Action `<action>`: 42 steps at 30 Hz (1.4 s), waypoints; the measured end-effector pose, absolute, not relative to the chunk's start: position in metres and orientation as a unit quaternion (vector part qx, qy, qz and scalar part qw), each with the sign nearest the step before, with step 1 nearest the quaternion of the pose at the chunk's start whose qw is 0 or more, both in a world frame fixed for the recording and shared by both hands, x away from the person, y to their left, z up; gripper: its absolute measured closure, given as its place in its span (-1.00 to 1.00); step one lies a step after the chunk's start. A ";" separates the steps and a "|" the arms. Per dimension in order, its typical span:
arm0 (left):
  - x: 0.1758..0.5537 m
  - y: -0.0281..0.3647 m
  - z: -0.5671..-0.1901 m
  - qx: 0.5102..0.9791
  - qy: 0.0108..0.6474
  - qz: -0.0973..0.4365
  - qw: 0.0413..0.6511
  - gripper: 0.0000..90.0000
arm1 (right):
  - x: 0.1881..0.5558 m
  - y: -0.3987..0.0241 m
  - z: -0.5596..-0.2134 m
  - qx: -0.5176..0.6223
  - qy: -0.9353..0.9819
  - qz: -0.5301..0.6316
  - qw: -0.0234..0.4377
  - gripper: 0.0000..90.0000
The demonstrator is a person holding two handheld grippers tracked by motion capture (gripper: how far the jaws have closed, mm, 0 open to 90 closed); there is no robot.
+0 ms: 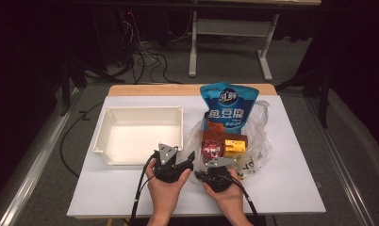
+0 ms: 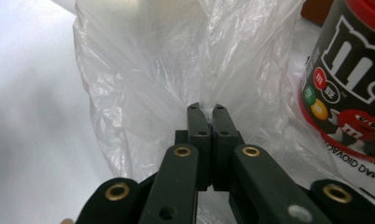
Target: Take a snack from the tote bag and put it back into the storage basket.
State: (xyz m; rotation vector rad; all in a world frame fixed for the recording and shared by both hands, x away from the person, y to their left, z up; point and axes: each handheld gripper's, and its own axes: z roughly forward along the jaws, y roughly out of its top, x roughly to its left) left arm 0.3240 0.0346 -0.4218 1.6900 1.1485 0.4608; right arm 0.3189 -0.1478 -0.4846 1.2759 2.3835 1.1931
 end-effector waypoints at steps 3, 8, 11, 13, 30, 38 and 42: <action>0.328 0.013 -0.431 0.727 0.462 0.209 0.462 -0.13 | 0.317 -0.146 -0.484 0.421 0.809 0.399 0.095 1.00; 0.340 -0.007 -0.455 0.739 0.476 0.247 0.407 0.15 | 0.311 -0.150 -0.484 0.408 0.814 0.407 0.078 1.00; 0.346 -0.008 -0.467 0.741 0.482 0.237 0.402 0.56 | 0.308 -0.159 -0.482 0.414 0.809 0.410 0.074 0.99; 0.348 -0.007 -0.471 0.744 0.483 0.232 0.399 0.82 | 0.307 -0.168 -0.478 0.417 0.806 0.414 0.073 0.93; 0.353 -0.007 -0.483 0.775 0.475 0.251 0.334 1.00 | 0.318 -0.294 -0.376 0.505 0.655 0.470 0.307 0.10; 0.353 -0.004 -0.483 0.776 0.471 0.239 0.344 0.97 | 0.392 -0.310 -0.370 0.547 0.649 0.456 0.267 0.31; 0.353 -0.002 -0.483 0.775 0.473 0.231 0.350 0.99 | 0.408 -0.324 -0.388 0.570 0.648 0.438 0.251 0.98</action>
